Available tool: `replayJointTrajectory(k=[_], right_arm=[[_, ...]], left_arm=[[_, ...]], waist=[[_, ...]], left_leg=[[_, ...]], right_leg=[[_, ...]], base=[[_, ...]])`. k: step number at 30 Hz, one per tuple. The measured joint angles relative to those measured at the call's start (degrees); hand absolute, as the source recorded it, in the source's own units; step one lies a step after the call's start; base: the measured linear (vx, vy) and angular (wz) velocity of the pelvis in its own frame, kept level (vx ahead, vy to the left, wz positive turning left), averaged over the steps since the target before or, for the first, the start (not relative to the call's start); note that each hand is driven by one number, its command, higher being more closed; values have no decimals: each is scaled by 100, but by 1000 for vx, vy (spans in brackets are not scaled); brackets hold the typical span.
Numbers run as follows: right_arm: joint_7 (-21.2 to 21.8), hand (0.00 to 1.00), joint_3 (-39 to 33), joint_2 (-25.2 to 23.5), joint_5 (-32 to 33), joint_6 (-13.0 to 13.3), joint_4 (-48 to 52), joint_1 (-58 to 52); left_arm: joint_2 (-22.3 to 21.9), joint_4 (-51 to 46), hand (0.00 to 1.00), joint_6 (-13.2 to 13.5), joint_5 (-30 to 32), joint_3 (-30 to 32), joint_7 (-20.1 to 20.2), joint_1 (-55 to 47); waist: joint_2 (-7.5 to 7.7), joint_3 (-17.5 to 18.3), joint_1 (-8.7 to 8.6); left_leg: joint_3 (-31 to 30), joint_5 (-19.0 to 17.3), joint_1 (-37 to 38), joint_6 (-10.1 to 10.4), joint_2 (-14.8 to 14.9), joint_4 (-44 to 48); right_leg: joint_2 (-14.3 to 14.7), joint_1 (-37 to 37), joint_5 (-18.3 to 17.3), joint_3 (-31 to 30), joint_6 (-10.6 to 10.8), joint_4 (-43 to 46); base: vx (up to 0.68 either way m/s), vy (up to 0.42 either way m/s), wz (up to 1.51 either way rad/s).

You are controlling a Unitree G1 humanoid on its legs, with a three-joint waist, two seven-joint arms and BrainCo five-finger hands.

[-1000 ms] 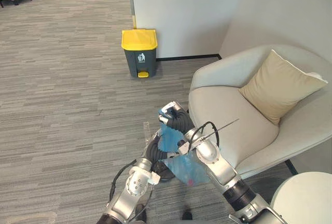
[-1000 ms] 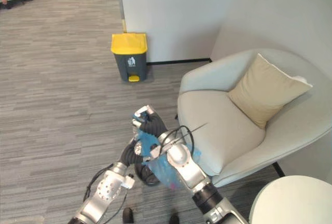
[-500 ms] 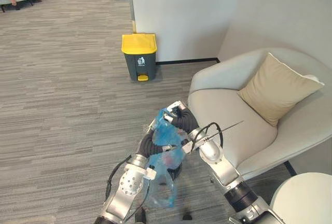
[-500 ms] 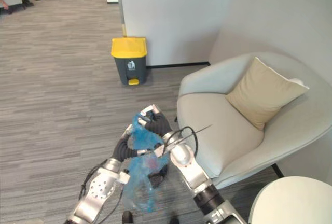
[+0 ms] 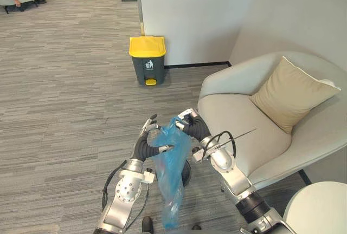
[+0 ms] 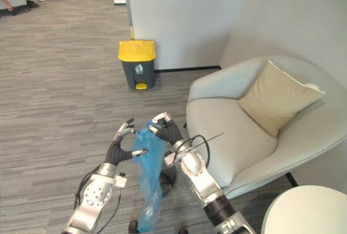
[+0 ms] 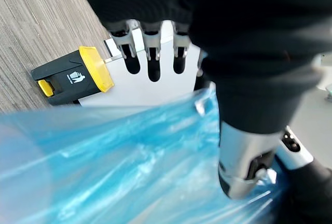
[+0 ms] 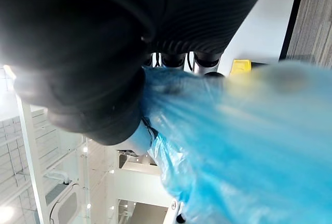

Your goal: Gather rubbish on tea table into small bin, then transfer packed bag to large trash can.

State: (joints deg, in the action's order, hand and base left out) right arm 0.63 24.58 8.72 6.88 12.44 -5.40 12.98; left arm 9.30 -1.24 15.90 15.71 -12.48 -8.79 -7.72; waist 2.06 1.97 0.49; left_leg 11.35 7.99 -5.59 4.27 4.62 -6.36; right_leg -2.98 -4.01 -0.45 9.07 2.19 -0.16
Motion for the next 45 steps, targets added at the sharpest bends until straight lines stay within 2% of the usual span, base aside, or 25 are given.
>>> replayJointTrajectory(k=[4, 12, 20, 24, 29, 37, 43, 45], right_arm=[[103, 100, 12, -72, 218, 0, 36, 1], [331, 100, 366, -38, 956, 9, 705, 21], [343, 100, 606, 136, 1576, -87, 706, 139], [341, 100, 820, 204, 1570, -150, 707, 298], [329, 100, 903, 271, 1547, -193, 706, 341], [139, 100, 817, 259, 864, -209, 687, 343], [26, 100, 680, 212, 270, -188, 379, 388], [-90, 100, 428, 19, 67, -175, 59, 387]], left_arm=[[-11, 86, 0, -2, -10, -156, 5, 31], [-22, 989, 0, -13, -70, -1036, 33, 543], [-69, 1537, 0, 14, 137, -1274, -13, 947], [-70, 1607, 0, 18, 229, -1323, -249, 961], [-58, 1750, 0, 16, 228, -1323, -344, 961], [-56, 1774, 0, -8, 202, -1327, -329, 911], [-62, 1746, 0, -32, 95, -1433, -76, 713], [-59, 1463, 0, -111, 95, -1450, 103, 552]], waist=[[-5, 16, 0], [28, 47, -15], [41, 60, -31], [47, 69, -50], [50, 71, -50], [50, 71, -47], [48, 72, -47], [48, 72, -46]], left_leg=[[4, 0, 2, 0, 0, 0], [73, -3, -6, 5, 85, 1], [253, -8, -23, 9, 91, 2], [277, -8, -23, 9, 95, 2], [271, -8, -26, 9, 93, 1], [219, -6, -47, 7, 82, 1], [136, -1, -70, 0, 70, 0], [55, 18, -141, -11, 67, 0]], right_leg=[[0, -2, 1, -7, 0, 0], [22, -25, 55, -94, -27, -57], [36, -95, 200, -292, -19, -168], [43, -91, 245, -321, -17, -215], [40, -93, 249, -321, -15, -215], [28, -92, 238, -285, -1, -213], [17, -76, 222, -201, 15, -199], [15, -89, 208, -122, 34, -200]], base=[[0, 0, 0], [0, 0, -4], [7, 7, -13], [3, 4, -3], [0, 0, 0], [8, 1, 1], [20, 4, 7], [13, 3, 16]])
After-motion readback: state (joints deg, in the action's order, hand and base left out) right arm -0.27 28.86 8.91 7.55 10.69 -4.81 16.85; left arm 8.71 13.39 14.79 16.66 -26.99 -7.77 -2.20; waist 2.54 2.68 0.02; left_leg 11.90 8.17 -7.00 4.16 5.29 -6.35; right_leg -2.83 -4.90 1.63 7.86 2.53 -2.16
